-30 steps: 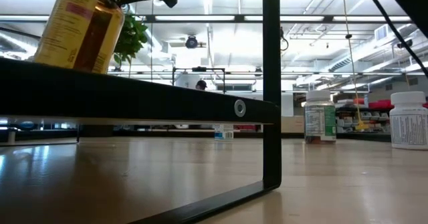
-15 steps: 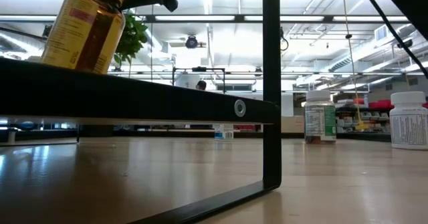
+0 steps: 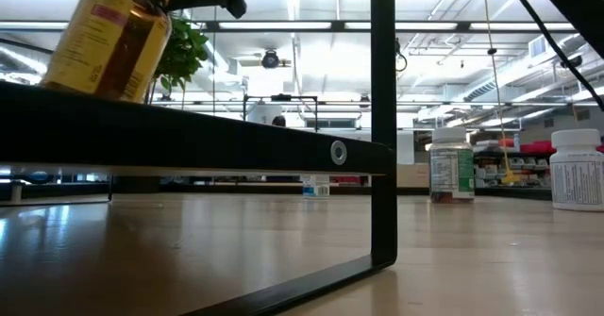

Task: Pick and place medicine bottles onto shelf by color
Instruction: Put the yellow pill bottle on the shelf

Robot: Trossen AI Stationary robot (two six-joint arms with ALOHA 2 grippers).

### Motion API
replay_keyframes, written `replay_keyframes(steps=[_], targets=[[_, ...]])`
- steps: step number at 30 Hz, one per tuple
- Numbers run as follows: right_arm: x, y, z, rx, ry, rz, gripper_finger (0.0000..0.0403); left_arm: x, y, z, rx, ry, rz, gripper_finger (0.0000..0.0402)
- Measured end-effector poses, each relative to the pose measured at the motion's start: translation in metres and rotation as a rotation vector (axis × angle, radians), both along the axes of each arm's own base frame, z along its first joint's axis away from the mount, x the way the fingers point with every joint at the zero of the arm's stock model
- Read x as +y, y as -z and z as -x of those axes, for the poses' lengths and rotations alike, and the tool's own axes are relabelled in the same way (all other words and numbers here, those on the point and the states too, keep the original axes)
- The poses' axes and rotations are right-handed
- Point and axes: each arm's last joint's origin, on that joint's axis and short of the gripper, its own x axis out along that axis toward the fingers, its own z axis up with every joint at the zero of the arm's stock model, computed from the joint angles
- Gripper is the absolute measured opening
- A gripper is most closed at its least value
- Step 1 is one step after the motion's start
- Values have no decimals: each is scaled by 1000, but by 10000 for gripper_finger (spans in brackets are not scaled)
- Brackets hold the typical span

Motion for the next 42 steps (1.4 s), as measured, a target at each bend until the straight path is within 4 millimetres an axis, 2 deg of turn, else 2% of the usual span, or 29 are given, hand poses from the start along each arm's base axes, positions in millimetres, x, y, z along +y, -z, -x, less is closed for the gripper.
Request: replay_keyframes(steps=[7,12,17,21,32,42], targets=[[8,10,-2,21,-43,23,230,-1,3,-2,52,-39,16,107],[2,15,-6,22,-16,10,230,-4,13,-8,169,-23,-5,107],[0,14,-7,10,-10,12,231,-10,19,-21,205,6,-12,107],[0,14,-8,7,-11,11,234,-13,21,-31,186,5,-31,107],[0,14,-8,3,-10,10,243,-17,13,-51,-5,-59,-43,105],[0,14,-9,-3,-11,9,243,-26,34,-74,87,-18,-106,104]])
